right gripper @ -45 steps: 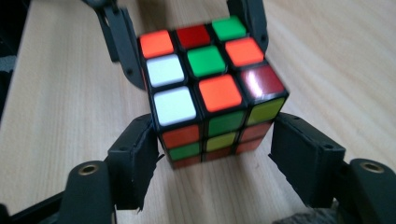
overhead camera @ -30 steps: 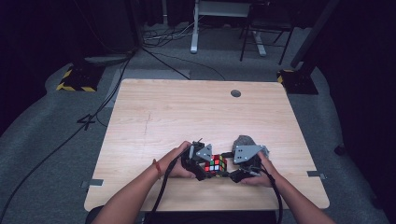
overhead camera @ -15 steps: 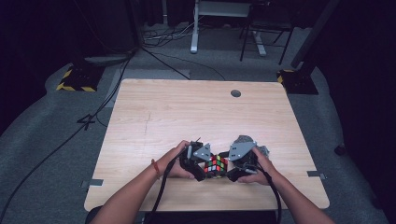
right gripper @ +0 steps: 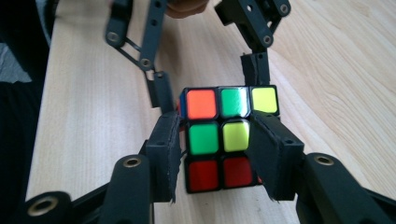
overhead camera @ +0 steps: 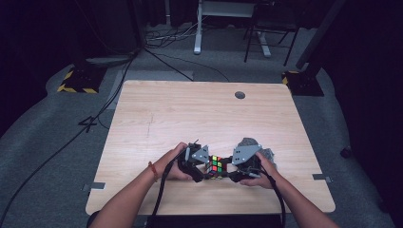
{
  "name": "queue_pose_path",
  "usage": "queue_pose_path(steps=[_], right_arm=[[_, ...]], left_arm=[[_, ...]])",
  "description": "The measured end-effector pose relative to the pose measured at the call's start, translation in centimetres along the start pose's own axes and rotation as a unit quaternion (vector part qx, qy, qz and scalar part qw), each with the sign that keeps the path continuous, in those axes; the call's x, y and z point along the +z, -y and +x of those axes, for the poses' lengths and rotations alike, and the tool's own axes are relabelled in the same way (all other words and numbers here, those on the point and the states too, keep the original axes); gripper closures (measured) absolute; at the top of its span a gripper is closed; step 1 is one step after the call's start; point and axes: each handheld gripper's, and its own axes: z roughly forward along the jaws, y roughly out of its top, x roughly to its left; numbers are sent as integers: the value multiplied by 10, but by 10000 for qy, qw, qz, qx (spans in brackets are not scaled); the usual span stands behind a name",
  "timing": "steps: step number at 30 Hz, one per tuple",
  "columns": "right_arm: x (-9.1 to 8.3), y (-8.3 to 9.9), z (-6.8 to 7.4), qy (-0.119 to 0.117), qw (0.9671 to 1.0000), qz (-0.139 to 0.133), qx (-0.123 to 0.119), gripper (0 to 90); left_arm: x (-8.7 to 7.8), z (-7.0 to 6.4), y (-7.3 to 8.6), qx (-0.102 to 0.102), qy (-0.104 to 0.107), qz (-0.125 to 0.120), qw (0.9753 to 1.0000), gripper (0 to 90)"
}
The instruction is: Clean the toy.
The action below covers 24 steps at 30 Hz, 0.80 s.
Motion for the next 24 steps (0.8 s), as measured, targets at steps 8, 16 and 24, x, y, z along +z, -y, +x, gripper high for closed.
queue_pose_path(steps=[8,16,24], right_arm=[[-17,11,-4,144,9995,-184,230,464],[-62,32,-21,956,9929,-332,618,419],[-83,50,-39,1583,9828,236,923,361]], left_arm=[[1,1,5,-73,-13,107,9999,334],[-1,1,9,-314,50,31,9995,219],[1,-5,1,-335,-11,-122,9994,161]])
